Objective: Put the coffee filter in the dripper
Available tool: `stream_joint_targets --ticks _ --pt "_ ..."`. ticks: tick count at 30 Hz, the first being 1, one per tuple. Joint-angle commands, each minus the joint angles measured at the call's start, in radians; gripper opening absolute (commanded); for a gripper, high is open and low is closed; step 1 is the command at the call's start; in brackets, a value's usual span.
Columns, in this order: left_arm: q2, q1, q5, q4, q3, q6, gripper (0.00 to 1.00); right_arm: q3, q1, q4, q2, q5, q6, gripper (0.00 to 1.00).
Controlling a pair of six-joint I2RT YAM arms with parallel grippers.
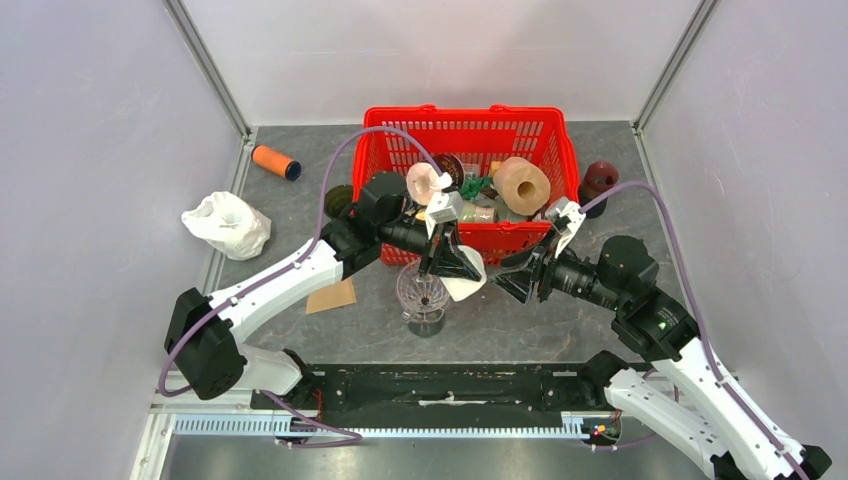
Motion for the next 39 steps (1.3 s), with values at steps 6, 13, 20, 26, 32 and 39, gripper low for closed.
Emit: stream_joint_targets --ticks 6,13,20,26,32,39 --pt "-0.021 -0.002 0.003 0.049 -0.002 -0.020 0.02 0.055 0.002 0.038 -0.016 -0.029 -0.052 0.61" --pt "-0.019 -0.002 0.006 0.050 -0.003 -0.020 0.02 0.074 0.001 0.054 0.015 0.003 -0.057 0.61" --pt "-0.023 -0.002 0.010 0.048 -0.006 -0.015 0.02 0.073 0.001 0.065 -0.004 0.068 -0.045 0.62" --pt "-0.028 -0.002 0.013 0.048 -0.008 -0.015 0.02 0.062 0.002 0.091 -0.010 0.103 -0.030 0.61" --pt "-0.028 -0.002 0.021 0.048 -0.010 -0.010 0.02 0.081 0.001 0.057 0.014 0.091 -0.037 0.49" --pt "-0.033 -0.002 0.031 0.048 -0.013 -0.005 0.02 0.092 0.002 0.023 0.021 0.128 -0.044 0.37"
